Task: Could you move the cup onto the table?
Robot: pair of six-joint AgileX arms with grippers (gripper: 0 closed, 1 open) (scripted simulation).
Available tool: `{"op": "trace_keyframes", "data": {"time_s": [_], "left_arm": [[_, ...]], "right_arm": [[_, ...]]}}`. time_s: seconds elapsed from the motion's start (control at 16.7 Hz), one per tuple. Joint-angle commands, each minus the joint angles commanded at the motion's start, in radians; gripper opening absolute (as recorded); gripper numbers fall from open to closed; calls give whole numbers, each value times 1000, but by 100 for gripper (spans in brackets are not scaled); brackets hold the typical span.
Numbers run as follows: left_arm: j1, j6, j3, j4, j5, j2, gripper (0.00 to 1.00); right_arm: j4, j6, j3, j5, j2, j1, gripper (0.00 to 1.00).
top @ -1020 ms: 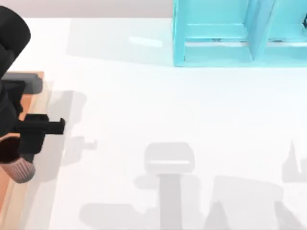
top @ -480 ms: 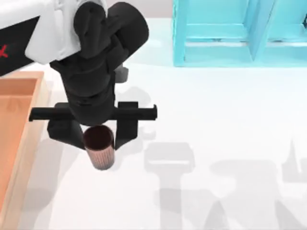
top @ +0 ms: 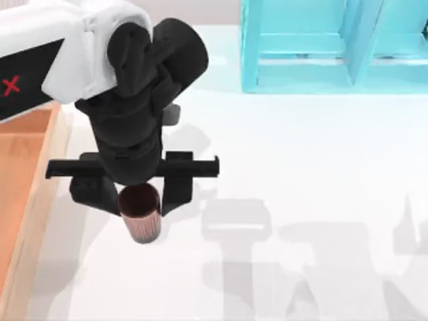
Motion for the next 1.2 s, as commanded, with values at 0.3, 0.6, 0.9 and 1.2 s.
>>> {"op": "trace_keyframes", "data": {"time_s": [0.3, 0.6, 0.9, 1.2], "left_arm": [[-1, 0, -133, 168, 1, 24, 0], [-2, 0, -157, 191, 1, 28, 0], [-2, 0, -157, 191, 1, 28, 38], [-2, 0, -157, 191, 1, 28, 75]], "right_arm": [[0, 0, 0, 0, 0, 0, 100], [0, 0, 0, 0, 0, 0, 100], [0, 0, 0, 0, 0, 0, 100], [0, 0, 0, 0, 0, 0, 100]]}}
